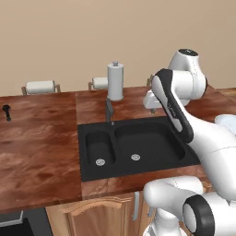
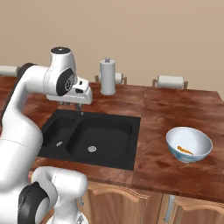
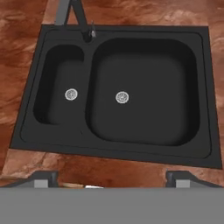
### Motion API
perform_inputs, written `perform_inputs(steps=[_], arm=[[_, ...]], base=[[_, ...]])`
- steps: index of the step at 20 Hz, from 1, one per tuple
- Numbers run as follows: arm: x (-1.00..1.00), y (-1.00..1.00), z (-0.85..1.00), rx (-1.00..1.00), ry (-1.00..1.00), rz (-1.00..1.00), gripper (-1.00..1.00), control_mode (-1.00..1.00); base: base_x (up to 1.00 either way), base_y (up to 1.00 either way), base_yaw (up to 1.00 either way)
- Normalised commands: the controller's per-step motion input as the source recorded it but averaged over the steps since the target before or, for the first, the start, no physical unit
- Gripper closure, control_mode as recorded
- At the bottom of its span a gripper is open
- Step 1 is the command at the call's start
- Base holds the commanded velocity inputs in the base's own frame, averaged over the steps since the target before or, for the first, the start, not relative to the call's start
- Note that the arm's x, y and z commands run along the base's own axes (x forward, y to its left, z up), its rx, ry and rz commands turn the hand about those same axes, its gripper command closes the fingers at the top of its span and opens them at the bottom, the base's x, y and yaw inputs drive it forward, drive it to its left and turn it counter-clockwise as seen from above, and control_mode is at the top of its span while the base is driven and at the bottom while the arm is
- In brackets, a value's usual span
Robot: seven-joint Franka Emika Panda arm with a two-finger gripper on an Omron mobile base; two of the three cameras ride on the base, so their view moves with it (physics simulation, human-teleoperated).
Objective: Move the cup from next to the sink to the open cabinet. Then, move the bowl with the shrimp to the fridge to clear the area for faucet cleaning.
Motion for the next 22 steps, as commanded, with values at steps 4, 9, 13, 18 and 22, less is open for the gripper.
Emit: perform_inputs(steps=[4,9,13,18,22], arm=[[0.0,0.0,0.0,0.0,0.0,0.0,-1.0,1.0],[0.0,0.0,0.0,0.0,0.0,0.0,-1.0,1.0],[0.0,0.0,0.0,0.0,0.0,0.0,-1.0,1.0],[0.0,0.0,0.0,0.0,0.0,0.0,-1.0,1.0],[0.0,0.0,0.0,0.0,0.0,0.0,-1.0,1.0]], base=[[-0.66,-0.88,-0.08],[-0.12,-1.0,-0.1],[0.04,-1.0,-0.07],[0.3,-0.98,0.0],[0.25,-0.6,0.02]])
